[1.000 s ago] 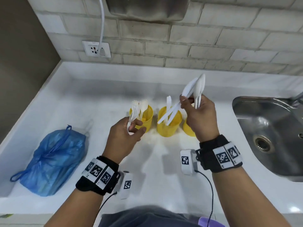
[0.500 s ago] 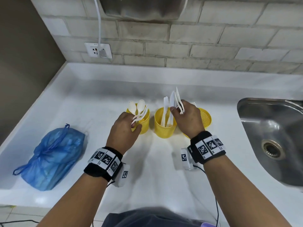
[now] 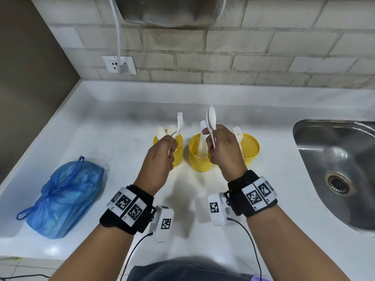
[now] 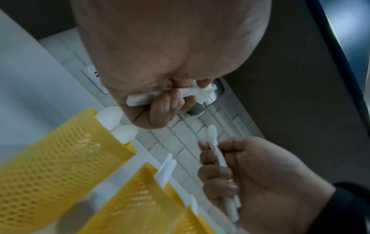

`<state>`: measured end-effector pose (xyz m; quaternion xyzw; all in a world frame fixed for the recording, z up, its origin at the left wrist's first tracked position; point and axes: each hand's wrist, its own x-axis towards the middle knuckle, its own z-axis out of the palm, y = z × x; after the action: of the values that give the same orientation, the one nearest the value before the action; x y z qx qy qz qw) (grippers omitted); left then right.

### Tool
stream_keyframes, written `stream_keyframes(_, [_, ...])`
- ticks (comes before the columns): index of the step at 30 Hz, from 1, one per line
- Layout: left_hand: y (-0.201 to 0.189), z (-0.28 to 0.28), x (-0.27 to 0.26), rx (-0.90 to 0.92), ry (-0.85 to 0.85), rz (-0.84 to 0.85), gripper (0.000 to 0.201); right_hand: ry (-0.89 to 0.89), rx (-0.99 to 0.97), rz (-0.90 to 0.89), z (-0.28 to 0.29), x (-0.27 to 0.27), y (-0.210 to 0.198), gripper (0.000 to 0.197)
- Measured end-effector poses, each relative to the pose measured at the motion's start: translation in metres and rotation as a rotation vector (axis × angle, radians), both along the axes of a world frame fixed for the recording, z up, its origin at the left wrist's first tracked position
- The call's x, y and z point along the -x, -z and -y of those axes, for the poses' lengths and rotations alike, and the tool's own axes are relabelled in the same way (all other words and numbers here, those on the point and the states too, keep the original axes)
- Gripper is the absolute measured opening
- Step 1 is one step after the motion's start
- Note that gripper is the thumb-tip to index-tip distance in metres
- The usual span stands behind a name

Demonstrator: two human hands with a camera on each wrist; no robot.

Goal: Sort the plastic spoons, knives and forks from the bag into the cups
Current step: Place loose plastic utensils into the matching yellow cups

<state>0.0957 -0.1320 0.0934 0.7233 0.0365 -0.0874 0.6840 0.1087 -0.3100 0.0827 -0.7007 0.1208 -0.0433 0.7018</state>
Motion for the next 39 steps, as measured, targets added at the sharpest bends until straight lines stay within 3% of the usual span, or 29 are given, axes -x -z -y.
stream_keyframes(4, [-0.012, 0.01, 0.005, -0.092, 0.083, 0.108, 0.033, -0.088, 0.2, 0.108, -0.016, 0.002, 0.005, 0.024])
stream_keyframes(7, [-0.015, 0.015, 0.006, -0.047, 0.12, 0.073, 0.033, -0.14, 0.285, 0.205, -0.024, 0.009, 0.004, 0.018])
stream_keyframes(10, [-0.019, 0.017, 0.007, 0.05, 0.162, 0.058, 0.038, -0.135, 0.251, 0.244, -0.028, 0.015, 0.005, 0.033])
stream_keyframes(13, [-0.02, 0.02, 0.011, 0.049, 0.201, 0.086, 0.037, -0.145, 0.237, 0.284, -0.03, 0.021, 0.006, 0.012])
stream_keyframes(20, [-0.022, 0.026, 0.013, 0.079, 0.114, 0.087, 0.046, -0.14, 0.295, 0.328, -0.028, 0.029, 0.006, 0.009])
stream_keyframes(26, [-0.029, 0.03, 0.013, 0.218, -0.005, 0.036, 0.046, -0.159, 0.346, 0.321, -0.028, 0.036, 0.005, 0.036])
stream_keyframes(30, [-0.028, 0.031, 0.011, 0.169, -0.021, 0.111, 0.041, -0.199, 0.471, 0.345, -0.022, 0.036, 0.005, 0.025])
stream_keyframes(33, [-0.024, 0.029, 0.007, 0.253, -0.033, 0.092, 0.036, -0.168, 0.479, 0.337, -0.018, 0.038, 0.002, 0.022])
stream_keyframes(39, [-0.01, 0.026, 0.009, -0.25, 0.036, 0.434, 0.033, -0.043, 0.213, 0.288, -0.011, 0.035, -0.023, 0.019])
